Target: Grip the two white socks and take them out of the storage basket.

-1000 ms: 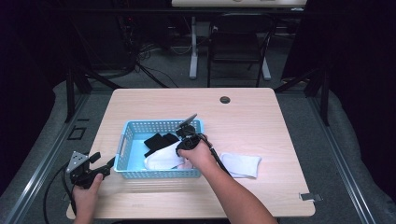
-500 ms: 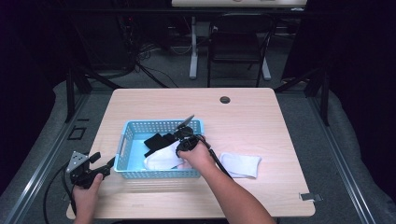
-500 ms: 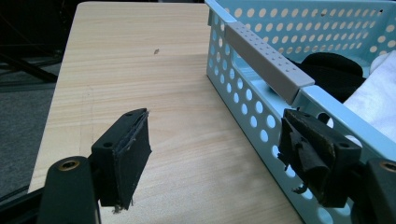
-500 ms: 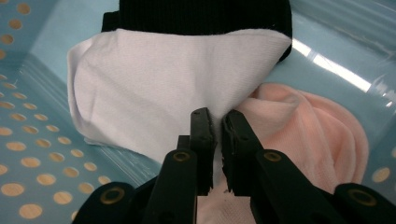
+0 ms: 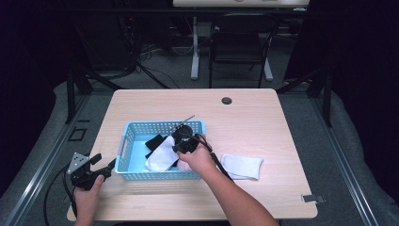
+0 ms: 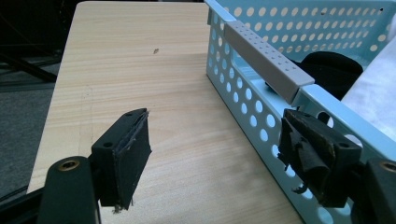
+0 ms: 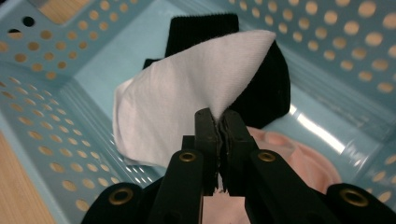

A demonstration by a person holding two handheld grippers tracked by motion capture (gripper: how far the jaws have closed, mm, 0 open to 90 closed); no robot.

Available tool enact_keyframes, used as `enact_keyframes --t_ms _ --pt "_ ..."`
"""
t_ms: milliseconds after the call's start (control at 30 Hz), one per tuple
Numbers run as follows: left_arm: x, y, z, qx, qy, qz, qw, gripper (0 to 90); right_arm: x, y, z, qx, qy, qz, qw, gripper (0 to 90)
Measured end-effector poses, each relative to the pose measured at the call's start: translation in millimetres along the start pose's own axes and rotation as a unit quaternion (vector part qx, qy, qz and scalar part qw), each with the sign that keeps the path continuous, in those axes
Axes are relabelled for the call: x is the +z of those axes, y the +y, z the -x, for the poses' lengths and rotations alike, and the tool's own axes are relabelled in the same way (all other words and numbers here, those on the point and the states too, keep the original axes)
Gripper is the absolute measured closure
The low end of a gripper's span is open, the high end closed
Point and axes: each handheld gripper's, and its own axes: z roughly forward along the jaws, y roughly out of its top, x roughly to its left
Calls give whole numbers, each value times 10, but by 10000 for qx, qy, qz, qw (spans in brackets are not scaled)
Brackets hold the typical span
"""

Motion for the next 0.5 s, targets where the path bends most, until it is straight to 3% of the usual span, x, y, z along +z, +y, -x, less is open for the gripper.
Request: enact_keyframes --t_ms 33,67,100,133,200,267,333,400,500 --pt "0 0 0 0 0 0 10000 247 0 0 0 0 0 0 10000 868" --pt "0 0 0 1 0 -1 10000 247 -80 8 -61 -169 -26 309 9994 869" --pt "0 0 0 1 1 -1 10000 247 -125 11 -99 -241 -61 450 9987 869" --pt "2 0 2 -1 -1 -3 10000 247 -178 16 -128 -395 -97 561 9976 870" --pt "3 0 4 -2 0 -1 10000 247 -231 17 -160 -457 -116 681 9966 870" --pt "5 0 6 1 -2 -6 10000 247 -377 14 -235 -670 -232 1007 9924 871" --pt "4 0 8 4 0 -5 10000 247 -428 13 -253 -742 -260 1089 9909 871" --pt "2 0 7 3 0 -4 10000 247 -570 -5 -291 -884 -348 1366 9861 871" --pt "3 0 8 4 1 -7 10000 247 -657 -18 -301 -931 -415 1499 9834 871"
